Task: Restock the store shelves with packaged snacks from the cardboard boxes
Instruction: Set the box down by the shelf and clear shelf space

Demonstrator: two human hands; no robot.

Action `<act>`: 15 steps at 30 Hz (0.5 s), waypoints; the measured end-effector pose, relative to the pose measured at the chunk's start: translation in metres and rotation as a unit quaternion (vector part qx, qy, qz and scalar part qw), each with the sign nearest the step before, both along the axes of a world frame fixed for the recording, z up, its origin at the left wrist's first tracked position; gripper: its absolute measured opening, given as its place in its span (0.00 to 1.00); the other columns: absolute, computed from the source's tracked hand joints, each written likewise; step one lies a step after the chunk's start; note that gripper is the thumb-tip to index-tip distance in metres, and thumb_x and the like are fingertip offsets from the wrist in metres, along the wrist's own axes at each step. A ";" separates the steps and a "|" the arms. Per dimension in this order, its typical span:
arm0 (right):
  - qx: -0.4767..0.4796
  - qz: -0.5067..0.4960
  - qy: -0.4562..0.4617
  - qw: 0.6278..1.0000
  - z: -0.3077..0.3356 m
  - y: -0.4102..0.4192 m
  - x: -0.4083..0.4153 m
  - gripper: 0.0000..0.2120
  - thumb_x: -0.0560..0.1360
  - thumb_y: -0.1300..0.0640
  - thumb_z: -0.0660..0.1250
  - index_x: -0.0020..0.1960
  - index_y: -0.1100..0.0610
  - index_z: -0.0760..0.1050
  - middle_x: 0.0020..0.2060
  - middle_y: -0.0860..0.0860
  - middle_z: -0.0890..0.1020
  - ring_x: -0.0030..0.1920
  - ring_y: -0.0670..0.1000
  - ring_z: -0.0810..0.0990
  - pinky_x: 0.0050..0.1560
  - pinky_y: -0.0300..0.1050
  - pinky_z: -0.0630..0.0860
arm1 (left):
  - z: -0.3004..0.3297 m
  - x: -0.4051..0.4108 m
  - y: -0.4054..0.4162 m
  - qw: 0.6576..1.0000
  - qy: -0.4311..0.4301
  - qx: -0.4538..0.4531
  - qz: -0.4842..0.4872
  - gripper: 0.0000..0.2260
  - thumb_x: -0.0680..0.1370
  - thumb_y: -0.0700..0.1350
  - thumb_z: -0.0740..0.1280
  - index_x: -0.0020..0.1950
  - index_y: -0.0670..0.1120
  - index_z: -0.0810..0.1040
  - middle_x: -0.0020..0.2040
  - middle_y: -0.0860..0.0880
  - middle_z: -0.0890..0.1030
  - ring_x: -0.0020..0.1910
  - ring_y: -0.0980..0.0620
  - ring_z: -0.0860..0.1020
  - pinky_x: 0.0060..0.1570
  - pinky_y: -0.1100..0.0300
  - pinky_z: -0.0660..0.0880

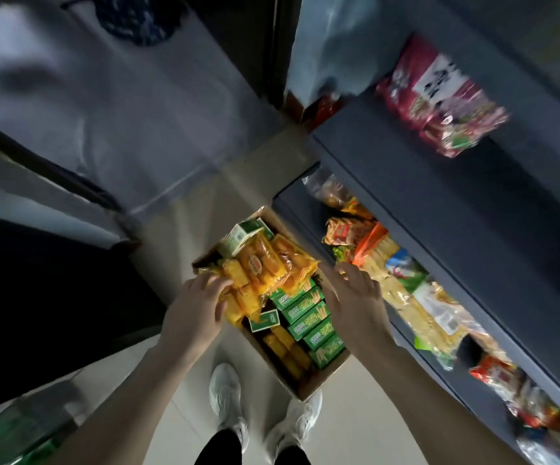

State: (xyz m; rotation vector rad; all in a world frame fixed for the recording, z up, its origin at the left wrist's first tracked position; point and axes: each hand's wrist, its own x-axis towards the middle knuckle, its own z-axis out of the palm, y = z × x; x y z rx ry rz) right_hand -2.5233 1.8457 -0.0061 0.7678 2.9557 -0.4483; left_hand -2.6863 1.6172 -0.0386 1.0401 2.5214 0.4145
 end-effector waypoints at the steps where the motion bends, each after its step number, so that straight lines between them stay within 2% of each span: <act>1: -0.014 0.001 -0.020 1.000 -0.023 -0.002 0.000 0.21 0.77 0.59 0.70 0.69 0.52 0.76 0.61 0.55 0.78 0.54 0.59 0.79 0.53 0.56 0.77 | -0.025 0.001 -0.008 1.000 -0.014 -0.015 -0.006 0.19 0.73 0.40 0.74 0.63 0.49 0.78 0.58 0.47 0.79 0.53 0.43 0.79 0.46 0.50 0.80; 4: -0.069 -0.006 -0.076 0.995 -0.085 -0.006 -0.006 0.22 0.81 0.56 0.66 0.74 0.50 0.70 0.70 0.55 0.72 0.64 0.59 0.75 0.59 0.55 0.77 | -0.088 0.001 -0.021 0.998 -0.042 -0.038 -0.025 0.20 0.74 0.41 0.72 0.66 0.50 0.77 0.61 0.48 0.78 0.56 0.45 0.79 0.48 0.52 0.80; 7: -0.112 -0.013 -0.127 0.985 -0.140 -0.006 -0.019 0.24 0.83 0.52 0.60 0.79 0.46 0.61 0.74 0.53 0.65 0.70 0.56 0.68 0.64 0.53 0.75 | -0.140 -0.003 -0.022 0.997 -0.041 -0.051 -0.047 0.22 0.73 0.40 0.74 0.67 0.49 0.77 0.62 0.47 0.78 0.58 0.45 0.79 0.48 0.50 0.81; 11: -0.149 -0.035 -0.170 0.973 -0.200 -0.001 -0.047 0.26 0.84 0.49 0.58 0.80 0.44 0.55 0.77 0.51 0.61 0.72 0.56 0.67 0.64 0.53 0.75 | -0.195 -0.013 -0.010 0.994 -0.010 -0.060 -0.088 0.26 0.71 0.41 0.77 0.68 0.48 0.76 0.66 0.43 0.76 0.65 0.40 0.75 0.51 0.45 0.81; 15: -0.174 -0.048 -0.172 0.968 -0.248 0.005 -0.080 0.26 0.84 0.49 0.58 0.80 0.45 0.54 0.78 0.53 0.60 0.73 0.58 0.66 0.62 0.53 0.74 | -0.238 -0.024 0.010 0.988 0.006 -0.058 -0.142 0.27 0.69 0.43 0.77 0.67 0.48 0.77 0.69 0.42 0.75 0.70 0.37 0.72 0.59 0.41 0.76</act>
